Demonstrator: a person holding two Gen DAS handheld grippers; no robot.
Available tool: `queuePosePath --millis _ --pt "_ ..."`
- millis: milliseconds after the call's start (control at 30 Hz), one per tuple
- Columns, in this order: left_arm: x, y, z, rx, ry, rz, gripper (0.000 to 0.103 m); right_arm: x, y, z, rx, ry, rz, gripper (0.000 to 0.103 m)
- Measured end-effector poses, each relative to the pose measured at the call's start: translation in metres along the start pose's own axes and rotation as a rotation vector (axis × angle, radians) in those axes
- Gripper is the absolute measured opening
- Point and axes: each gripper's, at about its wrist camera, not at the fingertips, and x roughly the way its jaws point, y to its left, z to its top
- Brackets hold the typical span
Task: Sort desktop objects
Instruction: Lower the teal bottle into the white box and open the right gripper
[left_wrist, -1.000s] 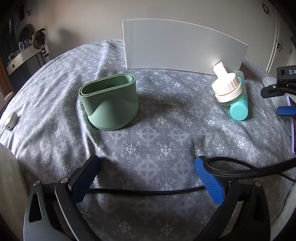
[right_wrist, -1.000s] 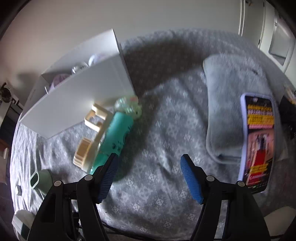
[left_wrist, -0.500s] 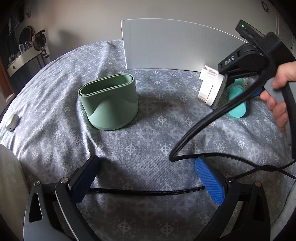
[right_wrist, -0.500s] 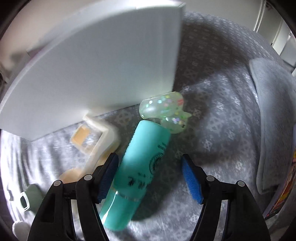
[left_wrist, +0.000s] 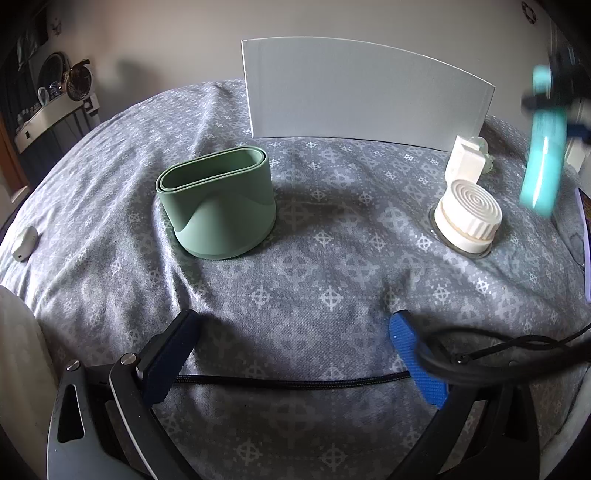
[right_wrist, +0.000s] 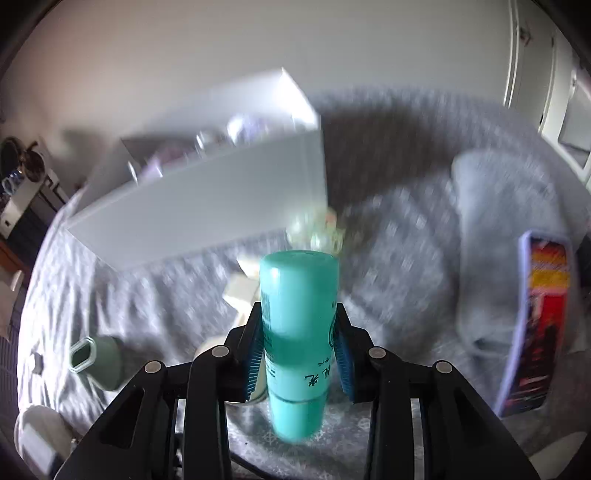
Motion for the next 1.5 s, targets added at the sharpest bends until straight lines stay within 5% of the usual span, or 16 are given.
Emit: queuePosePath --millis 167,300,433,567,667,733,767,800,933,1100,1333,1500 --pt "0.0 0.0 0.0 0.0 0.0 0.0 0.103 -0.038 0.025 0.07 -0.016 -0.21 -0.015 0.032" --pt "0.0 0.0 0.0 0.0 0.0 0.0 0.103 -0.022 0.06 0.12 -0.109 -0.298 -0.105 0.032" --pt "0.0 0.0 0.0 0.001 0.0 0.001 0.103 0.016 0.086 0.147 -0.165 -0.303 -0.2 0.032" --pt "0.001 0.0 0.0 0.003 0.001 0.004 0.103 0.08 0.119 0.153 -0.318 -0.125 -0.324 0.032" --pt "0.001 0.0 0.001 0.003 0.001 0.003 0.103 0.09 0.139 0.133 -0.397 -0.115 -0.352 0.038" --pt "0.001 0.0 0.0 0.004 0.001 0.005 0.103 0.078 0.145 0.117 -0.417 -0.187 -0.398 0.068" --pt "0.001 0.0 0.001 0.004 0.001 0.004 0.103 0.071 0.145 0.111 -0.418 -0.218 -0.403 0.093" --pt "0.001 0.0 0.0 0.003 0.001 0.004 0.103 0.063 0.145 0.106 -0.42 -0.242 -0.404 0.103" --pt "0.001 0.0 0.0 0.003 0.001 0.004 0.103 0.032 0.129 0.085 -0.391 -0.256 -0.372 0.103" --pt "0.001 -0.001 0.001 0.004 0.004 0.005 0.103 -0.008 0.065 0.026 -0.163 -0.162 -0.29 0.103" --pt "0.001 0.0 0.002 -0.006 0.003 -0.013 0.103 -0.013 -0.005 -0.063 0.035 0.012 -0.318 0.103" --pt "-0.005 0.007 -0.001 0.002 0.002 -0.012 0.103 0.0 -0.004 -0.101 0.044 0.099 -0.293 0.103"
